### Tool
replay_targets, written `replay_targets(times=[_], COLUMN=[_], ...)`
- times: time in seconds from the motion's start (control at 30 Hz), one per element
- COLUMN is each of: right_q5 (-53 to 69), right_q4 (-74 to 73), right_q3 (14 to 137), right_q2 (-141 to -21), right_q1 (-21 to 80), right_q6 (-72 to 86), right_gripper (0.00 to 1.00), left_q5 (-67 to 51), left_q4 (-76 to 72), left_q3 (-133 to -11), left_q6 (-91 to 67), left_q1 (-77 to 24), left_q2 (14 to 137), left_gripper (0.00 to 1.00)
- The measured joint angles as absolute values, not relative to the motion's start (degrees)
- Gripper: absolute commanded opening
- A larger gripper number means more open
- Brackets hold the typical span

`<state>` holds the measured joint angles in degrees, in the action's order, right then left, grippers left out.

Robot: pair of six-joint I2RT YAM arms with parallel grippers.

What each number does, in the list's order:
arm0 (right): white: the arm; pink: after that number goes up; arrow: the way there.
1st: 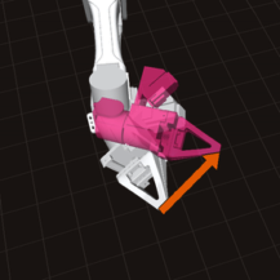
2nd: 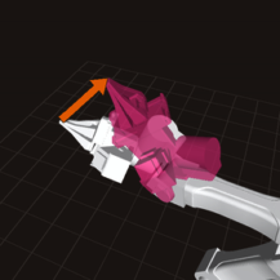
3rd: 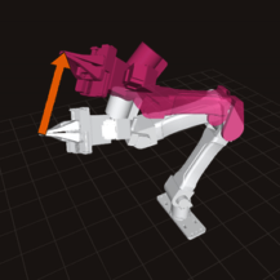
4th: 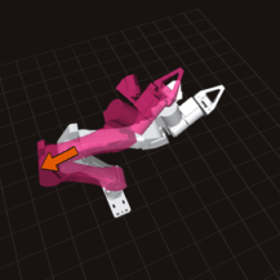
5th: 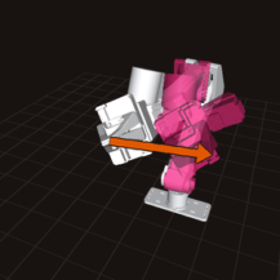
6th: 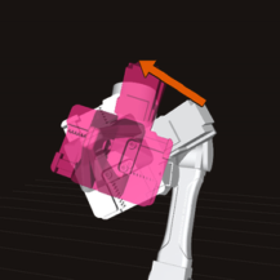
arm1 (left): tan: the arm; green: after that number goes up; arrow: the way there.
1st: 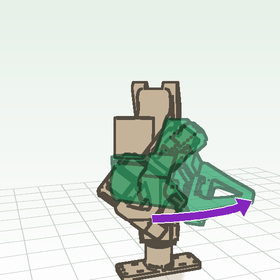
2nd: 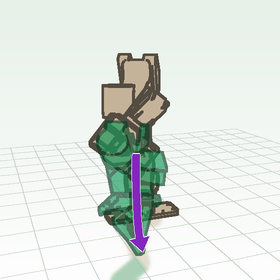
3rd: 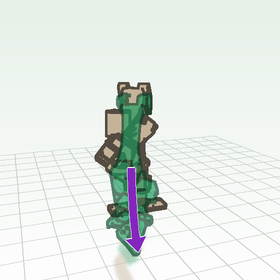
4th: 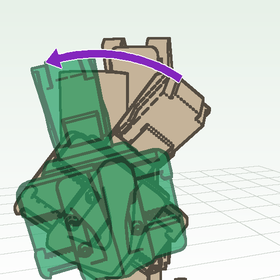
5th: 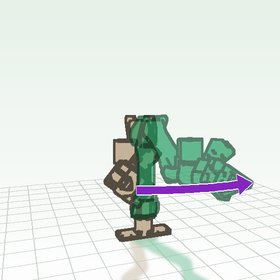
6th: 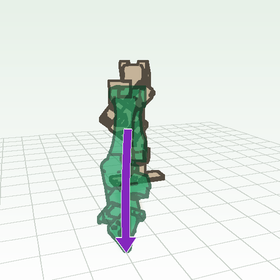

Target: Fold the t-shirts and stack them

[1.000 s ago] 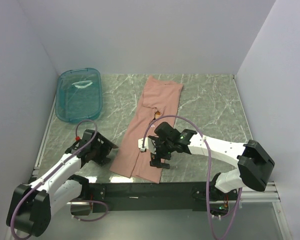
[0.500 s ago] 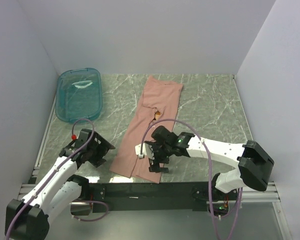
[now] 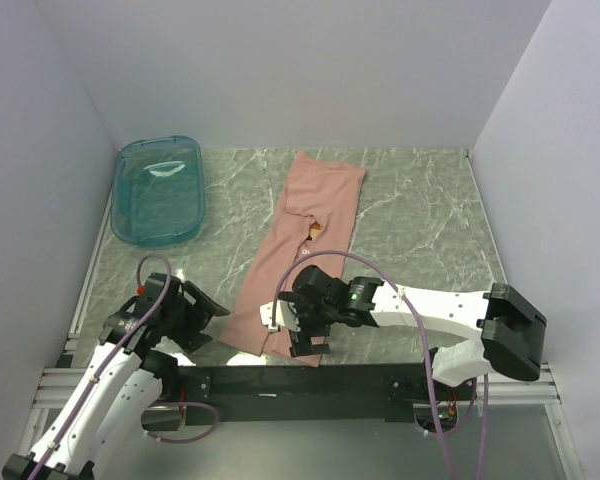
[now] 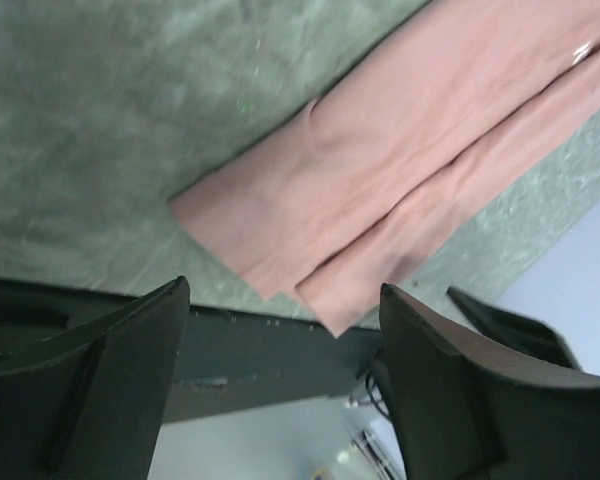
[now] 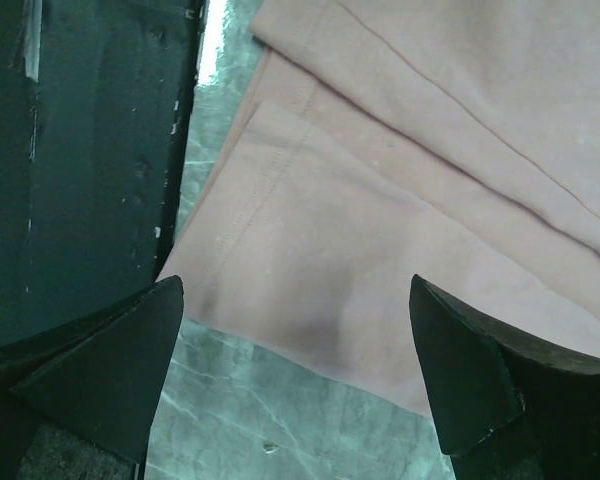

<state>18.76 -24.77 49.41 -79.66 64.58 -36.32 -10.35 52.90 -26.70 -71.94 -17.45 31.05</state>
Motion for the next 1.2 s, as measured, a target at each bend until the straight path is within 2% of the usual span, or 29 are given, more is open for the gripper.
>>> replay_targets(times=[0.3, 0.53, 0.73, 0.93, 1.0, 1.1, 1.13, 1.17, 1.2], right_q5=[17.61, 17.56, 17.80, 20.45, 21.30, 22.20, 22.17, 22.17, 22.11], right_q4=[-22.52, -21.91, -21.65, -21.91, -21.93, -21.93, -21.93, -21.91, -21.91], right_q3=[46.28, 44.47, 44.47, 44.47, 44.47, 44.47, 44.47, 44.45, 44.42], right_q2=[-77.69, -77.03, -77.03, -77.03, -77.03, -77.03, -77.03, -77.03, -77.03], right_q1=[64.58, 64.58, 64.58, 64.58, 64.58, 64.62, 64.71, 64.88, 65.21], right_q6=[-35.07, -34.52, -34.33, -35.00, -35.46, -35.88, -35.88, -35.88, -35.88], right_gripper=[1.00, 1.00, 1.00, 0.99, 0.99, 0.98, 0.97, 0.97, 0.96], left_q5=[-13.61, -10.85, -5.93, -3.88, -3.79, -4.01, -3.97, -4.03, -3.95], left_q4=[54.41, 49.76, 45.56, 39.77, 38.02, 35.83, 35.48, 35.09, 34.85], left_q3=[-22.48, -21.82, -21.82, -20.78, -20.58, -20.12, -19.97, -19.73, -19.49], left_q6=[-74.48, -81.76, -88.29, -92.79, -93.78, -94.54, -94.76, -95.20, -95.39], left_q1=[-19.62, -31.51, -36.29, -37.34, -37.85, -38.09, -38.11, -38.13, -38.15], left_q2=[35.42, 42.89, 48.69, 49.65, 50.28, 51.18, 51.22, 51.22, 51.20], left_gripper=[0.80, 0.75, 0.63, 0.60, 0.57, 0.47, 0.43, 0.33, 0.30])
